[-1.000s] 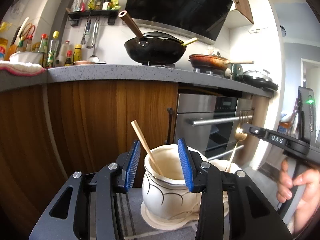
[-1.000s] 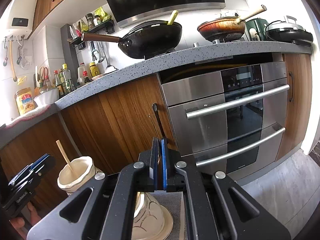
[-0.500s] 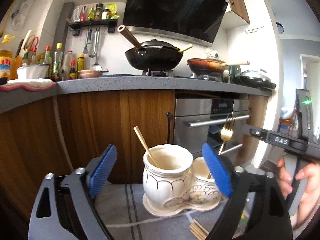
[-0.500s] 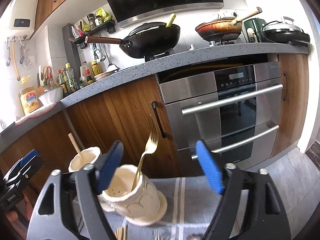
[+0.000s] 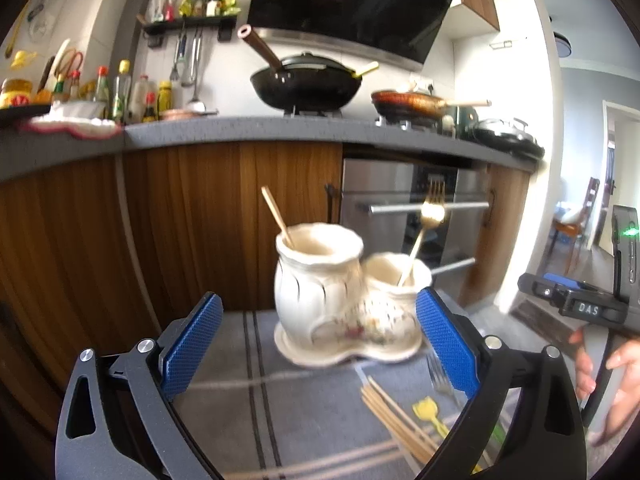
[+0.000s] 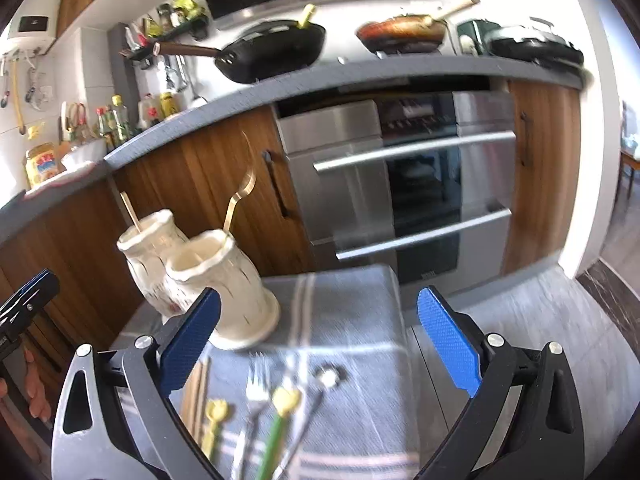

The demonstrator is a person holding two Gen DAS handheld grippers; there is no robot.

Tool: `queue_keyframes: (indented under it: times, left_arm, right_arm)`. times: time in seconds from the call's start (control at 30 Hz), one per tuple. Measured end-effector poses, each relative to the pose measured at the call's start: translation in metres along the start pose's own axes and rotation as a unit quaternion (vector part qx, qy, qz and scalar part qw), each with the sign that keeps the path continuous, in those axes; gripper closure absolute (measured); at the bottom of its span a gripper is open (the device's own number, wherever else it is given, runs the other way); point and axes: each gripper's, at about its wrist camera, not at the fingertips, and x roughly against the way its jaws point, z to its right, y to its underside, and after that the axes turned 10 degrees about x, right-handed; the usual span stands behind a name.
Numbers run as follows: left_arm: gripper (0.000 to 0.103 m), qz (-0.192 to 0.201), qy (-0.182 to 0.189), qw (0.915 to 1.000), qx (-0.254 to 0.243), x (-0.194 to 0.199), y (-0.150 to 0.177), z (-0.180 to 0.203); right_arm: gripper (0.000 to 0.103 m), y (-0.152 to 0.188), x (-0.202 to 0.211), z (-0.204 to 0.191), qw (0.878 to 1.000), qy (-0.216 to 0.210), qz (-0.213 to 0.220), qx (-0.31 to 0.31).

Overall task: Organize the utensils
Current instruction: 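Move both open tools back over the utensils on the cloth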

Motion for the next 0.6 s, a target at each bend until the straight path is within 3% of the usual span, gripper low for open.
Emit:
queue_keyframes:
  times: [0.27,0.43,0.6]
  left_arm:
    - [0.006,-0.044,-0.001,0.9990,-0.006,-0.002,0.035,0.005]
    - [0.006,-0.103,0.000,0.9947,-0.002,-0.016,0.062,0.009]
    - [0.006,-0.169,-0.037,0.9848,-0.012,-0.039,0.089,0.016]
  right_arm:
    - [0.006,0.033,0.000,0.008,0.999,0.017,-0.037,0.006]
    - [0.006,0.046,-0.004,0.005,0.998,0.021,-0.058,0.019]
    - [0.006,0.049,-0.006,0.002,0.997,0.025,-0.063,0.030]
